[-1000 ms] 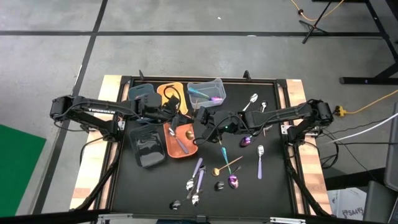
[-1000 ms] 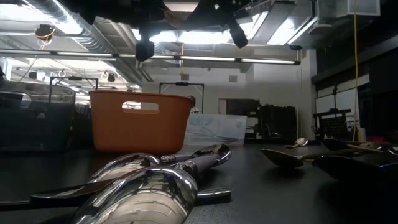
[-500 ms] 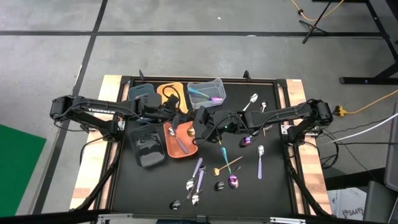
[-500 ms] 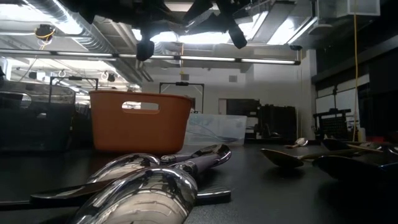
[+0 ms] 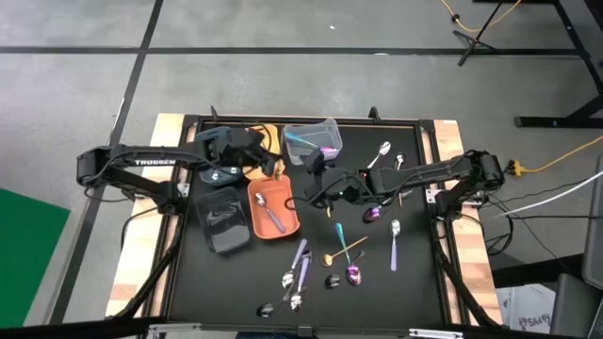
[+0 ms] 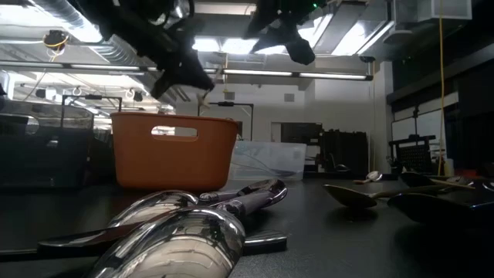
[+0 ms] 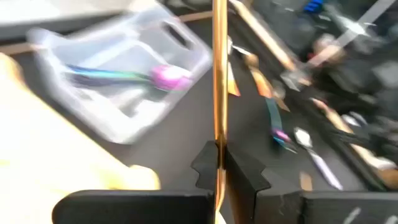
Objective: Sort silverware by color (type)
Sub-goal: Put the gold spoon into the yellow bin
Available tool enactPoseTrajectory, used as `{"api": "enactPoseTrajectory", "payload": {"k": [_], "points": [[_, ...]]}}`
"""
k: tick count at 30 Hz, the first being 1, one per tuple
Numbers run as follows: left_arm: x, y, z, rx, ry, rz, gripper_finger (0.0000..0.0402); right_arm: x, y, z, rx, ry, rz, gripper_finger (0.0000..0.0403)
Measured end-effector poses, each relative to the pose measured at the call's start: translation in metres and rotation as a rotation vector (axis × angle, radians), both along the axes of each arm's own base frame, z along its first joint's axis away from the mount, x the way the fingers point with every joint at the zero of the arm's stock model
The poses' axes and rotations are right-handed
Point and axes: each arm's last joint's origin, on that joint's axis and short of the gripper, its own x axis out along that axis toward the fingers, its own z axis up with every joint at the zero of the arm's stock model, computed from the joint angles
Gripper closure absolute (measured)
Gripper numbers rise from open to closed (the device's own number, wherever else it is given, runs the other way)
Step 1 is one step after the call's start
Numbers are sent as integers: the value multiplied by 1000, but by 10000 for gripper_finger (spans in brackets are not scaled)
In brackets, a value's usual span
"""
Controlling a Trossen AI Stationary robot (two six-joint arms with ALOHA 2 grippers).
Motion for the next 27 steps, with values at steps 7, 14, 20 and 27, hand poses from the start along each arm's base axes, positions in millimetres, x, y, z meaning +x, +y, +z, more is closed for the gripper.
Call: {"api": "enactPoseTrajectory", "payload": {"k": [7, 14, 20, 27], "points": [[-20, 33, -8, 21, 122, 240, 389, -10, -24, -12, 97, -28, -278, 275], [-31, 42, -17, -101, 162, 384, 389, -22, -49, -27, 359, -65, -438, 275], [-24, 45, -30, -217, 145, 470, 389, -25, -62, -33, 587, -69, -452, 275], [-16, 50, -52, -310, 189, 538, 379, -25, -62, -33, 643, -68, -435, 275]]}}
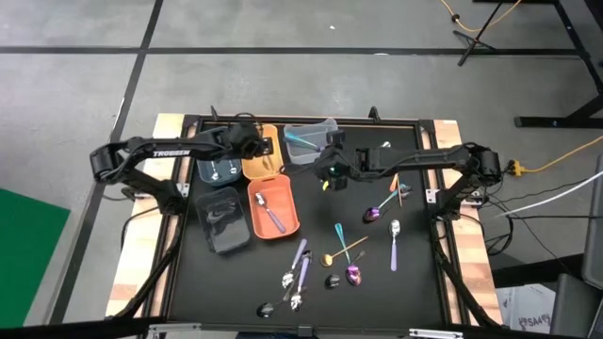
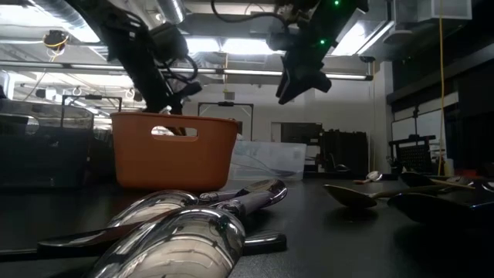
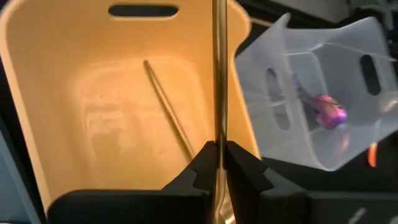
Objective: Sort silverware by color (type)
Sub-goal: Put the gold spoon into the yellow bin
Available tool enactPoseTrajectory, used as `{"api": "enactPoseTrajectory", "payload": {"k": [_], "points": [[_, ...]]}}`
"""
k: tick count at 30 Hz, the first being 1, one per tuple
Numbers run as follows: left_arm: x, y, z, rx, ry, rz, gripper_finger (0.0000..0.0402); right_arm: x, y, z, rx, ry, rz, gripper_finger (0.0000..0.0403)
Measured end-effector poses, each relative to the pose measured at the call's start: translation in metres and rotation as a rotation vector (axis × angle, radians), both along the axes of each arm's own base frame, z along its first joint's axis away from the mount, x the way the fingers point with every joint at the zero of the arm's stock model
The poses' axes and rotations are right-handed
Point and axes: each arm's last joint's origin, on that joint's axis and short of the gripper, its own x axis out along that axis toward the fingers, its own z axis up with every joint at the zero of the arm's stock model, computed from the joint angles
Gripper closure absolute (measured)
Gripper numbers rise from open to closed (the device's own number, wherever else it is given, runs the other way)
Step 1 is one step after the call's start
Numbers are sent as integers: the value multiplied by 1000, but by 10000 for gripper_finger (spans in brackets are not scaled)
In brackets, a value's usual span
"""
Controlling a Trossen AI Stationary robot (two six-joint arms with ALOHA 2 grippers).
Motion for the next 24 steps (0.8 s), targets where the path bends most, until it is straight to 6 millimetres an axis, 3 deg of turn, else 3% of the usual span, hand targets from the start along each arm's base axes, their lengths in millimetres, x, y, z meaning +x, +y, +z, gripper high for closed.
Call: {"api": "enactPoseTrajectory", "payload": {"k": [24], "points": [[2, 0, -8, -48, 16, -29, 373, 0, 0, 0, 1, -1, 1, 275]]}}
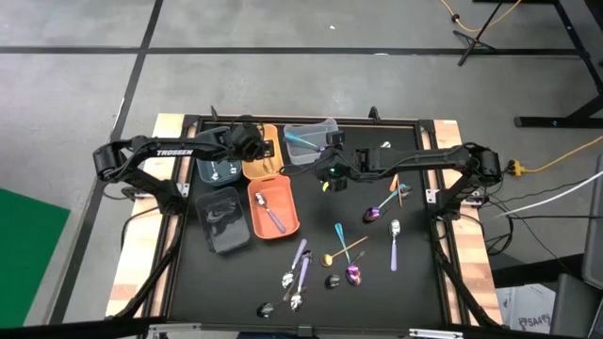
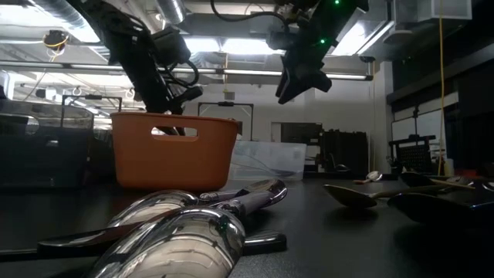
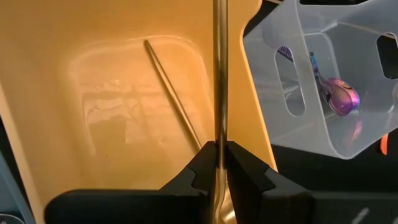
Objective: Sort silverware by color (type)
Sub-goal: Put the gold spoon into the yellow bin, then put the orange spoon into the blue bin
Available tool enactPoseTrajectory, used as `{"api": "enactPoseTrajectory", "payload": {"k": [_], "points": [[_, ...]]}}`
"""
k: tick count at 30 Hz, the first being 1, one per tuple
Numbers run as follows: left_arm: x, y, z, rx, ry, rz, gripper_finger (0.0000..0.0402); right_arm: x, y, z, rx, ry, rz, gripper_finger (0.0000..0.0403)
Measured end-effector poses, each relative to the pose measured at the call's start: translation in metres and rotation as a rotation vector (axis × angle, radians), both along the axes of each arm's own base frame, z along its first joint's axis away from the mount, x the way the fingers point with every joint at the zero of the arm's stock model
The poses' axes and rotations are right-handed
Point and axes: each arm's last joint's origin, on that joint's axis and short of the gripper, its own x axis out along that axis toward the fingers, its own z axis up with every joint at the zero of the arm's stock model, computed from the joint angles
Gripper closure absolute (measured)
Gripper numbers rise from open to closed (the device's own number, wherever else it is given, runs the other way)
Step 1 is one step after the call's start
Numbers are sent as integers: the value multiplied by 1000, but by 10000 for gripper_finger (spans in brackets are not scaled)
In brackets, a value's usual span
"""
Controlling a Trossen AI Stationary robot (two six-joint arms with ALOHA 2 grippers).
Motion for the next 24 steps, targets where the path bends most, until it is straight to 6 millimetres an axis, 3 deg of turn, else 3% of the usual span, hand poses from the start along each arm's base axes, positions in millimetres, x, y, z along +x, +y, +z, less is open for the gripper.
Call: {"api": "enactPoseTrajectory", "payload": {"k": [10, 24], "points": [[0, 0, 0, -6, -2, -6, 371, 0, 0, 0, 0, 0, 0, 275], [-4, -2, -3, -15, 54, 0, 326, 0, 0, 0, 0, -1, 0, 275]]}}
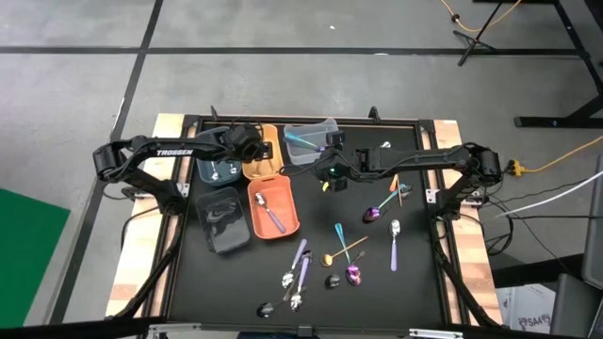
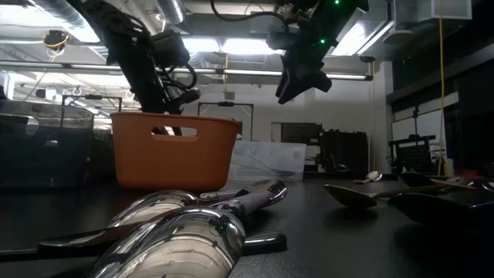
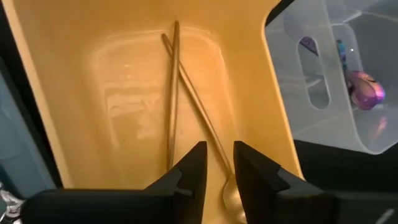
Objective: Sort silverware by color (type)
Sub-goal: Put the orange spoon into the blue bin
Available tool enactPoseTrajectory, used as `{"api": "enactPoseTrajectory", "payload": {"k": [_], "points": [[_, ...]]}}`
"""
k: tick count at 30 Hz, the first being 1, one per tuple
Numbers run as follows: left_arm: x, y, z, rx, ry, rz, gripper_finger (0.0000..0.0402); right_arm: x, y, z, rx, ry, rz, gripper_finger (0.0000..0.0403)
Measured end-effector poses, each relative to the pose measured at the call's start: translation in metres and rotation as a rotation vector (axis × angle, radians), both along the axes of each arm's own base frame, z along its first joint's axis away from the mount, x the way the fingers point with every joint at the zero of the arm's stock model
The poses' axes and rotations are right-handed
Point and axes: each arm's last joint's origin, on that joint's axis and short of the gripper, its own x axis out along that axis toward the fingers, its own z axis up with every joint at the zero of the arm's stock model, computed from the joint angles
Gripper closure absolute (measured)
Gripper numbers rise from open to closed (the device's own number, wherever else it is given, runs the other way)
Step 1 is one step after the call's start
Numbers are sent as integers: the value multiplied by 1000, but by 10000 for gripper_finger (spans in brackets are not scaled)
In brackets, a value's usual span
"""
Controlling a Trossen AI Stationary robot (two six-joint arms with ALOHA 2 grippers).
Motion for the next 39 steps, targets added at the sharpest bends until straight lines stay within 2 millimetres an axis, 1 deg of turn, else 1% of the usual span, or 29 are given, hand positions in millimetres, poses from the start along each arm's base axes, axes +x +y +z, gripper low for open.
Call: {"api": "enactPoseTrajectory", "payload": {"k": [6, 9, 12, 17, 22, 25, 29, 33, 36, 39], "points": [[0, 1, 1, 11, -3, 5, 309, 0, 0, 0, 11, -12, -17, 275], [0, 1, 1, 14, -2, 3, 309, -1, 0, 0, 22, -24, -42, 275], [1, 1, 3, 49, 3, -42, 312, -3, -1, -1, -3, -19, -95, 275], [1, 1, 17, 134, -38, -97, 320, -9, -3, -4, -14, 8, -178, 275], [-2, -1, 38, 233, -119, -136, 326, -16, -2, -4, 14, 29, -234, 275], [-5, -5, 50, 299, -146, -182, 328, -23, -2, 1, 25, 29, -255, 275], [-7, -13, 63, 392, -146, -272, 332, -32, -3, 14, 31, -18, -277, 275], [-10, -22, 73, 494, -119, -388, 333, -46, -11, 30, 55, -93, -347, 275], [-10, -31, 79, 557, -100, -479, 333, -60, -20, 41, 85, -143, -440, 275], [-10, -40, 84, 612, -91, -556, 333, -76, -31, 49, 131, -214, -576, 275]]}}
